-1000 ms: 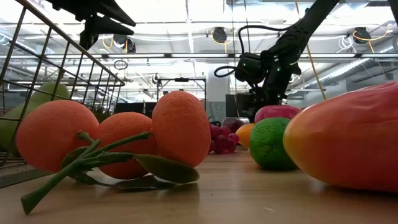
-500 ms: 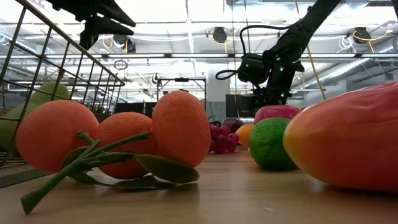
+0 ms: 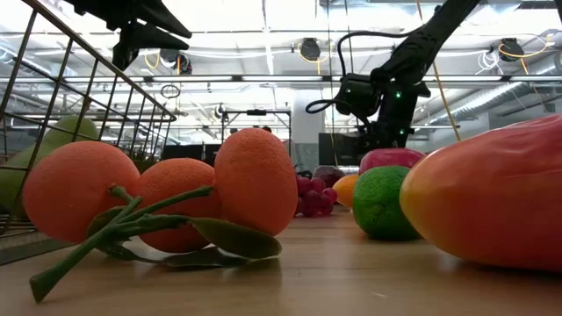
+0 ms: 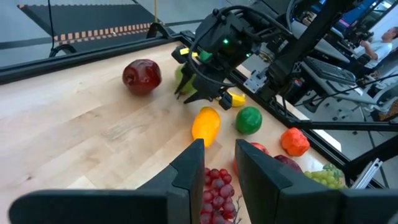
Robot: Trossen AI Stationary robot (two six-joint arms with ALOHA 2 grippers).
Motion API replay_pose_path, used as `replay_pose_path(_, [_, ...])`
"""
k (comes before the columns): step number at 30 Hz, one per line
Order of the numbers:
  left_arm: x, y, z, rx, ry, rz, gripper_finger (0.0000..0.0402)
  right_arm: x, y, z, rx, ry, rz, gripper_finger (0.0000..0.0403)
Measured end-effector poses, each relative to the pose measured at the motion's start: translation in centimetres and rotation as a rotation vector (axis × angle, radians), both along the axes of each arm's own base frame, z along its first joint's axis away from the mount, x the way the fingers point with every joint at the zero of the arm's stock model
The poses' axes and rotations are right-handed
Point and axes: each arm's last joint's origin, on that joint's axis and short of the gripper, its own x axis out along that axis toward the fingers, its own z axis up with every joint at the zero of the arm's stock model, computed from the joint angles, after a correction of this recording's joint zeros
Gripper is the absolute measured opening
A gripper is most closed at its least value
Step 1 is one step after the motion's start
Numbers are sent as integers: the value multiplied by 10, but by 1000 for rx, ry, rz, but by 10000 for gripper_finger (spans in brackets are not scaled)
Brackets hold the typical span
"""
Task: Build produce basket
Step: Put the green pear into the wire basket
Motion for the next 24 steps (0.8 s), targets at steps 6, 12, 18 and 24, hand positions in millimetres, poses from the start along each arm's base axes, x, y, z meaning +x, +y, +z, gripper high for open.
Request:
replay_pose_path(6, [0, 0, 0, 1, 0, 3, 90, -1, -4, 0, 0, -13, -6, 107])
replay_pose_path(12, [0, 0, 0, -7, -3, 6, 90, -3, -10, -6, 28, -3, -23, 62])
replay_pose_path(18, [0, 0, 0, -26, -11, 12, 90, -3, -9, -7, 20, 4, -16, 17])
replay_pose_path(24, [0, 0, 0, -28, -13, 13, 90, -3, -9, -4, 5, -3, -38, 4])
